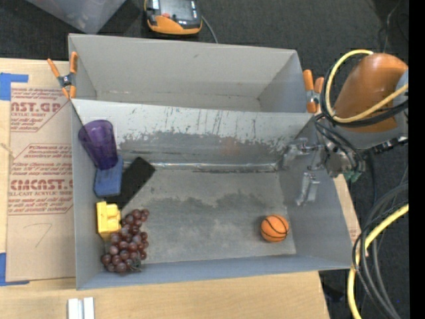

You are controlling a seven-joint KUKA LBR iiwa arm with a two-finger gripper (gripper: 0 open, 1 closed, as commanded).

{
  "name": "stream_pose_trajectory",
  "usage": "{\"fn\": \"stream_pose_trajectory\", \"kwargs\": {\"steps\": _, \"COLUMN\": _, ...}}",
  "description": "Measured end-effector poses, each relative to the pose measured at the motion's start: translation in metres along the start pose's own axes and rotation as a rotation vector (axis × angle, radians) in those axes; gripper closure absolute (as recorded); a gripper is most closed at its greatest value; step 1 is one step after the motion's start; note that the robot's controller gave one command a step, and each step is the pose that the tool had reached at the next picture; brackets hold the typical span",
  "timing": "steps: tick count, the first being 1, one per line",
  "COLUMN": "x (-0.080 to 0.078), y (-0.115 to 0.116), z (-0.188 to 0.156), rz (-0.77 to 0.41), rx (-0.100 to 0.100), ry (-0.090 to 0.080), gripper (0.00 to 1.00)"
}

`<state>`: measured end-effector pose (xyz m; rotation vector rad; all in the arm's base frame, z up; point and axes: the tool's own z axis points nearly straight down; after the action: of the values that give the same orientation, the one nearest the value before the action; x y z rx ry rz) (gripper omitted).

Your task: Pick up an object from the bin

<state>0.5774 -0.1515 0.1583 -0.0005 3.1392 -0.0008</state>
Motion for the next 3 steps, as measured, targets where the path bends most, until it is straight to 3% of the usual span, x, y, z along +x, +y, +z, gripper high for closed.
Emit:
{"fn": "stream_pose_trajectory", "kwargs": {"steps": 1, "x": 0.000, "y": 0.000, "z": 0.000, "rz": 0.000, "rx": 0.000, "ry": 0.000, "gripper": 0.00}}
{"fn": "stream_pose_trajectory", "kwargs": {"steps": 2, "x": 0.057, "y": 0.018, "z": 0.035, "rz": -0.172, "rx": -0.001, "ry": 0.003, "gripper": 0.00}}
{"fn": "stream_pose_trajectory", "kwargs": {"steps": 3, "x": 0.060, "y": 0.019, "z": 0.024, "rz": -0.182, "rx": 0.000, "ry": -0.002, "gripper": 0.00}}
